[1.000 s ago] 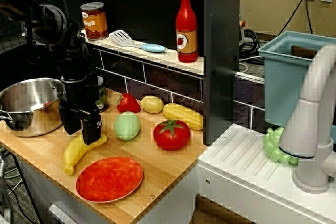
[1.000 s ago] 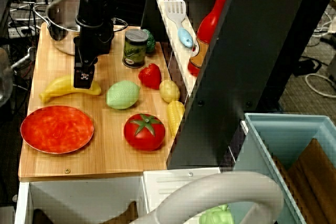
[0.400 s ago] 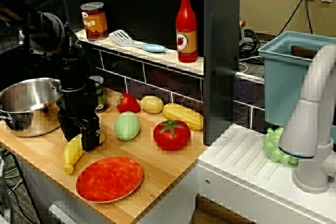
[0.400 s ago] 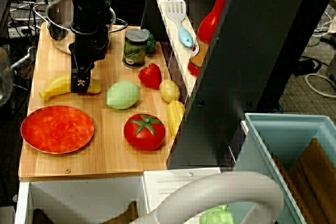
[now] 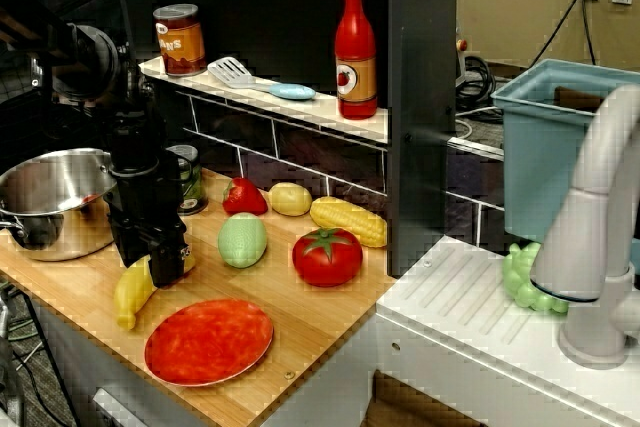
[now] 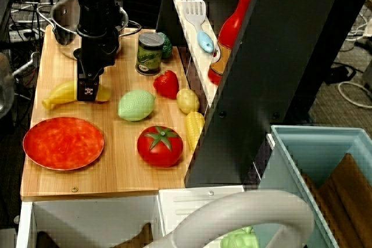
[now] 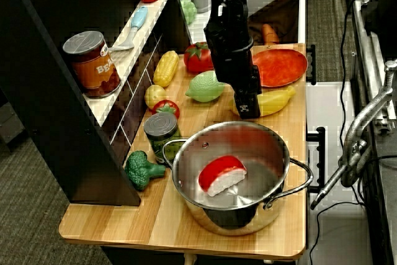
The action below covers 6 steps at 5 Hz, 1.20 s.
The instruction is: Put banana on plate
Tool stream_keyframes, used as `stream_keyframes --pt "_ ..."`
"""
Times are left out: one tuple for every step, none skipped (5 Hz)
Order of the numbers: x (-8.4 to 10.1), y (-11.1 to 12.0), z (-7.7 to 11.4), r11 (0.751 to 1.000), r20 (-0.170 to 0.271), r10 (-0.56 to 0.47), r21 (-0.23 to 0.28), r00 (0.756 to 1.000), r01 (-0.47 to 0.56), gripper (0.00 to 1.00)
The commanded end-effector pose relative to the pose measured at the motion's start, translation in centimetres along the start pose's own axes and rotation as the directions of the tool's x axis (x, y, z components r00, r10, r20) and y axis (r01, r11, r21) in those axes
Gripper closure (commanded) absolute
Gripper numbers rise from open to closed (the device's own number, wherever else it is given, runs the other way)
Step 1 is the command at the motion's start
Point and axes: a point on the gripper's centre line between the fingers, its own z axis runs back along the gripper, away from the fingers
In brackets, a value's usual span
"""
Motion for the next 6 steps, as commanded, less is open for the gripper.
stream_keyframes --pt "-0.6 0.6 4.9 0.998 -0.006 -0.054 -0.042 0.999 0.053 1.00" --pt "-1.9 -0.1 6.7 0.993 -0.008 -0.094 -0.079 0.996 0.093 1.00" --pt "-2.6 -0.6 7.6 0.989 -0.014 -0.096 -0.117 0.995 0.094 1.00" --pt "-3.4 -2.6 7.3 0.990 -0.038 -0.067 -0.125 0.997 0.062 1.00" --pt "-4.2 -4.2 7.1 0.991 -0.039 -0.073 -0.117 0.997 0.068 1.00" --pt "-4.5 -5.4 7.1 0.990 -0.054 -0.079 -0.122 0.995 0.072 1.00"
